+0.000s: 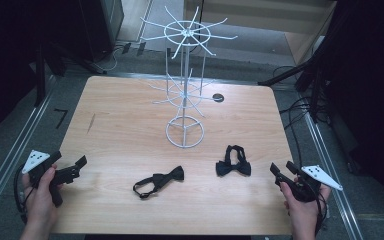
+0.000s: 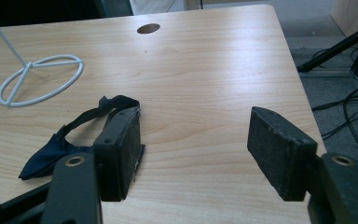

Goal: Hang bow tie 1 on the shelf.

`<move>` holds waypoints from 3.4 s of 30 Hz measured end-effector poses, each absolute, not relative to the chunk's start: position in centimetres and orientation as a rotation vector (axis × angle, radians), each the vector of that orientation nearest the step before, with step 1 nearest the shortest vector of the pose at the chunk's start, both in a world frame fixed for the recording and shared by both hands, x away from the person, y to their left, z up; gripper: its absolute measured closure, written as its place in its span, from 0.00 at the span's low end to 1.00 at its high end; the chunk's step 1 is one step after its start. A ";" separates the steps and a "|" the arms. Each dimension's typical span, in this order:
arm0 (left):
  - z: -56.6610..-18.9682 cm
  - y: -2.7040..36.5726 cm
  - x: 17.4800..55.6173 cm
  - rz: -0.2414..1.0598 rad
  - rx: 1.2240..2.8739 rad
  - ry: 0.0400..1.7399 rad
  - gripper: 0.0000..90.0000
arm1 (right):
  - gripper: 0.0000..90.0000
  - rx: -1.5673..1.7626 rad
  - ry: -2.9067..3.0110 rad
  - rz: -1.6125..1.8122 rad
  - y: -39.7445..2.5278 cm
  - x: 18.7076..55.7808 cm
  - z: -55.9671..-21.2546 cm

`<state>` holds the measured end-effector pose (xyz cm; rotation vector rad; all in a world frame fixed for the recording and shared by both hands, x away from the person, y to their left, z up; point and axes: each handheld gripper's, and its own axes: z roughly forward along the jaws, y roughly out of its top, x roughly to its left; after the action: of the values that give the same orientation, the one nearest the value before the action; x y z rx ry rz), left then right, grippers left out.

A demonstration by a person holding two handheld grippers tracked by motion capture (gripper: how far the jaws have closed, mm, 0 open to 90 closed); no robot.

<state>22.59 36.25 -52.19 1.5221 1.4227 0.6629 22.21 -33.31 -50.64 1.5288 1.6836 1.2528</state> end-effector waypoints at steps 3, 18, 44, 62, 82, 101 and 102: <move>-52.2 36.3 22.6 0.659 1.512 1.424 0.00 | 0.39 1.543 1.682 1.227 -32.9 22.5 -50.3; -52.2 36.2 22.6 0.662 1.529 1.424 0.00 | 0.38 1.486 1.756 1.208 -29.8 24.6 -49.5; -52.2 36.1 22.8 0.657 1.540 1.427 0.00 | 0.40 1.523 1.856 1.136 -25.9 27.8 -49.9; -52.2 36.1 22.8 0.655 1.543 1.429 0.00 | 0.43 1.582 1.887 1.071 -24.6 29.8 -51.5; -52.2 36.2 22.8 0.652 1.536 1.431 0.00 | 0.56 1.619 1.911 1.029 -23.7 30.1 -53.2; -52.2 36.2 22.8 0.647 1.534 1.431 0.00 | 0.95 1.639 1.948 0.986 -23.8 29.9 -54.4; -52.2 36.2 22.8 0.645 1.533 1.431 0.00 | 0.96 1.633 1.947 0.988 -23.8 29.9 -54.4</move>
<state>22.84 36.23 -52.20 1.5331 1.4309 0.6454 29.85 -23.76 -54.42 1.6331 1.9466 0.9879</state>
